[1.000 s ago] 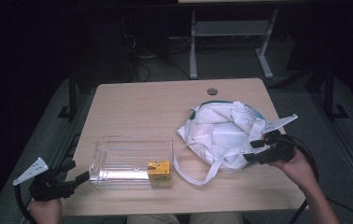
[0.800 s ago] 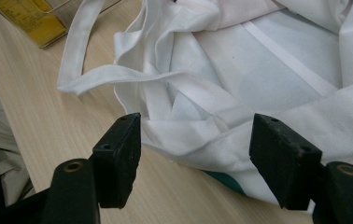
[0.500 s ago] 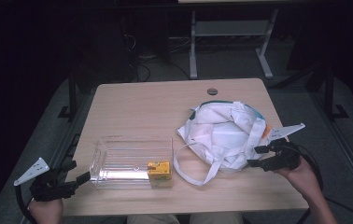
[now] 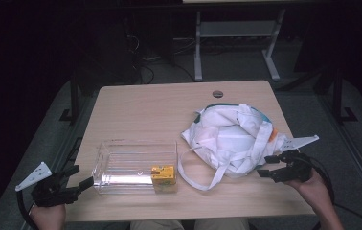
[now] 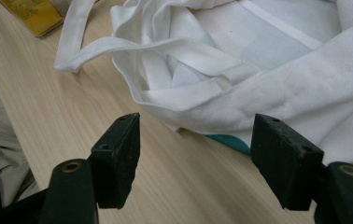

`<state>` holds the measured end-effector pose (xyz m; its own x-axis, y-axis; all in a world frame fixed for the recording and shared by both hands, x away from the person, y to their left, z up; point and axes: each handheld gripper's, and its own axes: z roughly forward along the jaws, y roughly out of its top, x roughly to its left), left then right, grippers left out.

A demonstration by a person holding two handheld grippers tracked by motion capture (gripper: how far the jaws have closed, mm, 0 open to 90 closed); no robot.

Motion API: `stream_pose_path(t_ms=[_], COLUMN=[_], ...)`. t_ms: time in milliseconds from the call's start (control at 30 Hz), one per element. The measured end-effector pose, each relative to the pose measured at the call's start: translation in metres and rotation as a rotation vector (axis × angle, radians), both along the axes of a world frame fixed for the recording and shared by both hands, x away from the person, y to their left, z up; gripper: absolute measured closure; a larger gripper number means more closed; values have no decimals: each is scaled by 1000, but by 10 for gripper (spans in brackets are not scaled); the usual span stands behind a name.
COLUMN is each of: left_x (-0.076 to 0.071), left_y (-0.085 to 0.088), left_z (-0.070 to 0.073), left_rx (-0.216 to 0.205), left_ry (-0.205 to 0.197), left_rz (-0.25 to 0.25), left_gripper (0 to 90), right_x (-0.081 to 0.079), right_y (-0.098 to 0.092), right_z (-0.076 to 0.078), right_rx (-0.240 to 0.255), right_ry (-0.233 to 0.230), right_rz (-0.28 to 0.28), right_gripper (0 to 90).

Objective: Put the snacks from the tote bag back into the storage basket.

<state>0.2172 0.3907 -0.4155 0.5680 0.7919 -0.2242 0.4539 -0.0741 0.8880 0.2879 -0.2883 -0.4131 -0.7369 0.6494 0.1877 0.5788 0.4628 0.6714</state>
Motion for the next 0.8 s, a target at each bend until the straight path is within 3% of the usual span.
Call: stream_pose_path(t_ms=[467,800], left_x=[1,2], left_y=[-2,-5], left_z=[-1,0], left_rx=[10,20], left_ry=[2,2], left_rz=[-6,-12], left_gripper=[128,128], right_x=[-17,-29], right_y=[-1,2], right_z=[-12,-12], right_rx=[19,31], right_ry=[-26,-104], right_rz=[-34,-41], right_gripper=[323,298])
